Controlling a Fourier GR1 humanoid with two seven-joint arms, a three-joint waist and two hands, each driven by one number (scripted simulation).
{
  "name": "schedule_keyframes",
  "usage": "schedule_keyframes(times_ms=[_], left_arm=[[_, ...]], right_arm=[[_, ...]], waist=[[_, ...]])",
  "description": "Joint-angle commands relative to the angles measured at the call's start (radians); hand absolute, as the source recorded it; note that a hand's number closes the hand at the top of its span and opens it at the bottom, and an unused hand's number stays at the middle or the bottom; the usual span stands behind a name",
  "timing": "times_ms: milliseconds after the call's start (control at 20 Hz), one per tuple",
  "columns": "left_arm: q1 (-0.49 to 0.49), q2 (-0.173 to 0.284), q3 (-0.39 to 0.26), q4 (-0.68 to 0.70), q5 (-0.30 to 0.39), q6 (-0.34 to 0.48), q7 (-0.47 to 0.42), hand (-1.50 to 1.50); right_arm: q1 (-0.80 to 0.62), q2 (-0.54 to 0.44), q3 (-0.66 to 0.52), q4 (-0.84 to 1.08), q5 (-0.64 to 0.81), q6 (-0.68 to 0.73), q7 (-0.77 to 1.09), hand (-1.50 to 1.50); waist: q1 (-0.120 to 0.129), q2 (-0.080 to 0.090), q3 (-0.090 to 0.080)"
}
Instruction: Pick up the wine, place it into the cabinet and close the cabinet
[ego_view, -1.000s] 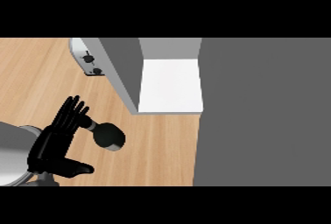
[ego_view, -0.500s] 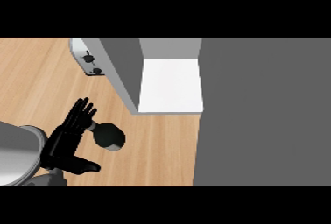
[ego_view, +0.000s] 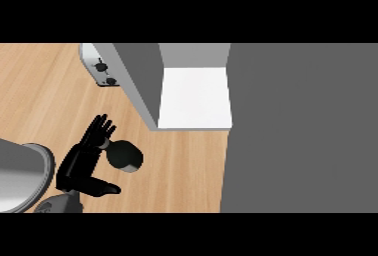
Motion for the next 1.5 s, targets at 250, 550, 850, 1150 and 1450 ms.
schedule_keyframes(times_ms=[250,550,850,1150,1450], left_arm=[[-0.08,-0.001,0.0,0.141,-0.041,0.021,-0.064,-1.5],[-0.05,0.006,-0.007,0.238,-0.056,-0.036,-0.168,-1.5],[-0.107,-0.037,-0.014,0.305,-0.07,0.001,-0.228,-1.5],[-0.158,-0.052,-0.018,0.364,-0.051,-0.04,-0.222,1.5],[-0.156,-0.019,-0.077,0.387,-0.128,-0.087,-0.319,1.5]], right_arm=[[0.15,0.047,0.078,-0.148,0.015,0.028,-0.045,-1.5],[0.006,-0.02,-0.089,-0.143,-0.146,0.005,0.074,-1.5],[0.056,0.006,-0.045,-0.11,-0.078,0.046,-0.015,-1.5],[0.074,0.008,-0.055,-0.113,-0.118,0.069,-0.006,-1.5],[0.076,0.025,-0.051,-0.099,-0.092,0.061,-0.007,-1.5]], waist=[[-0.003,0.0,0.0],[0.0,0.0,0.0],[0.0,0.0,0.0],[-0.003,0.0,0.001],[-0.002,0.001,0.0]])
